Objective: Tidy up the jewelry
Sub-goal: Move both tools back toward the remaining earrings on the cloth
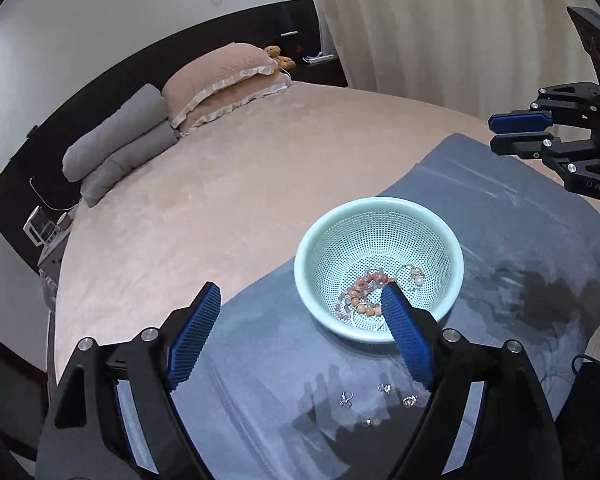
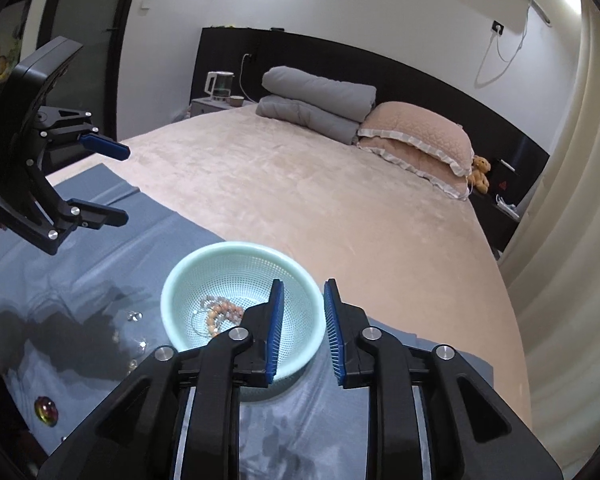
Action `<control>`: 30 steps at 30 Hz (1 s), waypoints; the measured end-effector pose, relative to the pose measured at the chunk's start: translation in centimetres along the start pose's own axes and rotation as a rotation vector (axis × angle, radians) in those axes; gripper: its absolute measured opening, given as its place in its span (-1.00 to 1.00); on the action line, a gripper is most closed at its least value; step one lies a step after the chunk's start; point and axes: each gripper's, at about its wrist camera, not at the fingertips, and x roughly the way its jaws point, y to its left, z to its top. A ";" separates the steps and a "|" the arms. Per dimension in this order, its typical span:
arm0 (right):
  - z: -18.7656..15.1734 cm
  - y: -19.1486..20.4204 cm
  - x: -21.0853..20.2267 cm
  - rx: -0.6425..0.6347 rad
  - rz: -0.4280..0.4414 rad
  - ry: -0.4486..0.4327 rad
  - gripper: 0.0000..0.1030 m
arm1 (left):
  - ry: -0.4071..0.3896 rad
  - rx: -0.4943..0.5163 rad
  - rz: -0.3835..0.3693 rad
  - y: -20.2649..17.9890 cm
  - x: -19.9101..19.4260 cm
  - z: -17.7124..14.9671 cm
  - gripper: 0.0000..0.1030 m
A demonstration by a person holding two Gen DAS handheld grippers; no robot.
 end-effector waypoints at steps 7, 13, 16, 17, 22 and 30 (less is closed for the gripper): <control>-1.5 3.1 -3.8 -0.074 0.154 -0.078 -0.25 | -0.011 0.038 -0.006 0.3 -4.5 -3.7 0.84; -5.0 7.6 -1.4 -0.159 0.329 -0.060 -0.05 | -0.007 0.065 -0.152 -0.4 -3.4 -8.1 0.88; -6.9 9.5 1.3 -0.163 0.392 -0.004 -0.05 | 0.026 0.069 -0.185 -0.8 -1.0 -10.0 0.88; -7.7 10.0 2.1 -0.162 0.419 0.005 -0.05 | 0.039 0.058 -0.197 -0.8 0.1 -10.5 0.88; -10.3 11.6 6.3 -0.131 0.499 0.062 -0.05 | 0.063 -0.016 -0.257 -0.6 4.8 -12.1 0.88; -11.3 13.3 10.8 -0.108 0.528 0.126 -0.07 | 0.114 -0.003 -0.308 -1.6 11.1 -14.3 0.64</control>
